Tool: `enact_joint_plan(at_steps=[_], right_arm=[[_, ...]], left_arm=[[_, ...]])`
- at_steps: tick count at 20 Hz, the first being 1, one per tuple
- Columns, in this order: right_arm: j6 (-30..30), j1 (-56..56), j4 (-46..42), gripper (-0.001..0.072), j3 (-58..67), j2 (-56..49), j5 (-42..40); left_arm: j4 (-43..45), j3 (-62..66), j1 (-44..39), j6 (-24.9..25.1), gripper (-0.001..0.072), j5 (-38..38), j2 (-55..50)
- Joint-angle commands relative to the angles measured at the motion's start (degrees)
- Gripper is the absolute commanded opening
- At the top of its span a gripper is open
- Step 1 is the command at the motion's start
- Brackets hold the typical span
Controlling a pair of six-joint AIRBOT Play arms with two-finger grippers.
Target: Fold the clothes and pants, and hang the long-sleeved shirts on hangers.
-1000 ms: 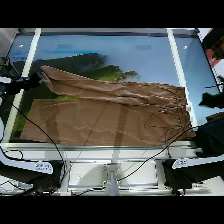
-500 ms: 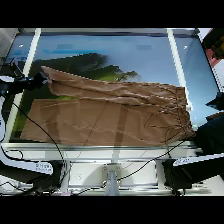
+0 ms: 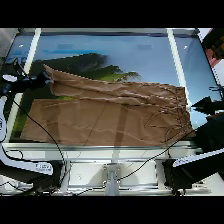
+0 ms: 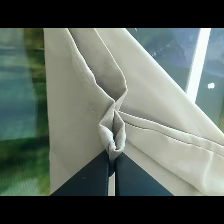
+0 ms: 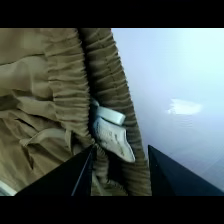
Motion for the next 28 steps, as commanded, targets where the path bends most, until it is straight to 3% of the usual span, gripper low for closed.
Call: enact_joint_plan(at_steps=[1,6,13,18,19,20,21,22,28], right_arm=[[-2.7,1.9,-0.9,0.0404,-1.5,-0.3,-3.3],[-5.6,2.4,-0.7,0.0523,-1.9,-0.3,-4.0],[-5.5,4.1,0.0,0.0529,-2.1,-0.3,-1.8],[-8.7,9.1,-1.4,0.0527,-5.4,-0.3,-3.5],[-9.6,9.9,-1.8,0.0442,-5.5,-0.3,-4.4],[-10.3,10.3,-1.8,0.0289,-5.5,-0.3,-5.0],[-10.3,10.5,-1.5,0.0072,-5.5,-0.3,-5.6],[-10.3,10.5,-0.7,0.0033,-5.5,-0.3,-5.7],[-8.5,10.5,8.6,0.0032,-5.5,-0.2,-12.9]], left_arm=[[0.1,0.0,-0.3,0.0,0.0015,0.0,0.0],[0.0,0.0,-0.3,0.0,0.0015,0.0,0.0],[0.0,0.0,-0.3,-0.1,0.0015,-0.2,0.0],[0.0,0.0,-0.3,-0.1,0.0015,-0.2,0.0],[0.0,0.0,-0.3,0.0,0.0015,-0.2,0.0],[0.0,0.0,-0.3,0.0,0.0015,-0.2,0.0],[0.0,0.0,-0.3,0.0,0.0015,-0.3,0.0],[0.1,0.0,-0.2,0.0,0.0015,-0.4,0.0],[0.3,0.0,2.8,-0.3,0.0014,-2.8,1.5]])
